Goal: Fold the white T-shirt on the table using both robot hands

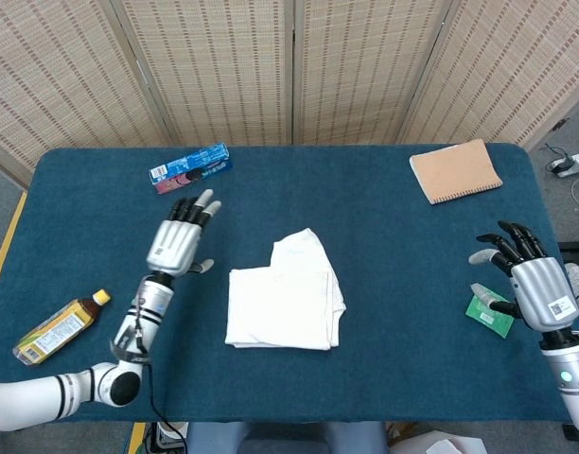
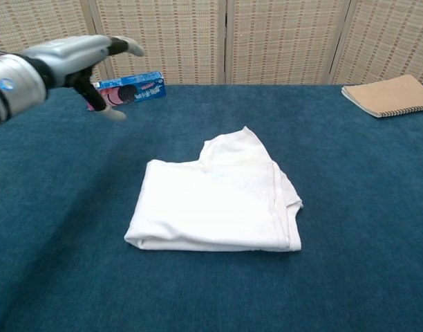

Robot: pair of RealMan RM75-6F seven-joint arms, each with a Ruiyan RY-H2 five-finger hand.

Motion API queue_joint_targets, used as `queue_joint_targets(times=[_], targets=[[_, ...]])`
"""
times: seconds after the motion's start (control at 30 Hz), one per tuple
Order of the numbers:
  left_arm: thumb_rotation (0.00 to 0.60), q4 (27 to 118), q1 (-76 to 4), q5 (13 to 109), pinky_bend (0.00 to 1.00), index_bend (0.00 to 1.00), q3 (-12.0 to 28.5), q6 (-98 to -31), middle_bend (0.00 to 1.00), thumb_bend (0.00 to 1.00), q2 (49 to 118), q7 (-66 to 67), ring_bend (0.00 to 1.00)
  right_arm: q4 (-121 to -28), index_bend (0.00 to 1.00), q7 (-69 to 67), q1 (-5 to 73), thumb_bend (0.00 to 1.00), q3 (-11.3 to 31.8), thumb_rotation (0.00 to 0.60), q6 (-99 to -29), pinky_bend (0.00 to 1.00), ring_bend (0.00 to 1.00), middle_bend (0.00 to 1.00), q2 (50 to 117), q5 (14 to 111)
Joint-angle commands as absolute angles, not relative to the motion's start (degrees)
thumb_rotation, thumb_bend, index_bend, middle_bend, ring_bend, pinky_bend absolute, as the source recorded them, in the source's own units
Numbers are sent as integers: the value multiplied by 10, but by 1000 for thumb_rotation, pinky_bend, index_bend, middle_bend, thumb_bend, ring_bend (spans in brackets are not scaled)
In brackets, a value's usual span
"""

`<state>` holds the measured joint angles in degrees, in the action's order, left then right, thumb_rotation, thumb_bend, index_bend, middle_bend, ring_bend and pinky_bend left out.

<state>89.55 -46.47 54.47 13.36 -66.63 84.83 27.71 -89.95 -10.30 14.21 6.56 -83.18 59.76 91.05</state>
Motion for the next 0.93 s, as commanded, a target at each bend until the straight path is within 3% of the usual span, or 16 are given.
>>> queue_joint_targets(times=[0.03,0.13,0.37,0.93], targets=[[600,918,-412,564,11,0,115,-699,0,149,800,219,1,-897,425,-102,143,271,59,600,-823,138,89,259,595,911],[600,924,-372,574,11,2,100,-714,0,150,766,183,5,-892,411,-107,143,296,55,600,-816,214,116,256,597,910],[600,927,-286,621,11,42,49,-761,0,149,710,130,7,-875,387,-124,139,337,43,600,-812,240,130,256,609,914],[600,984,-127,721,11,98,-19,-910,0,149,681,129,16,-862,387,-124,124,380,25,600,-821,256,150,256,628,919]])
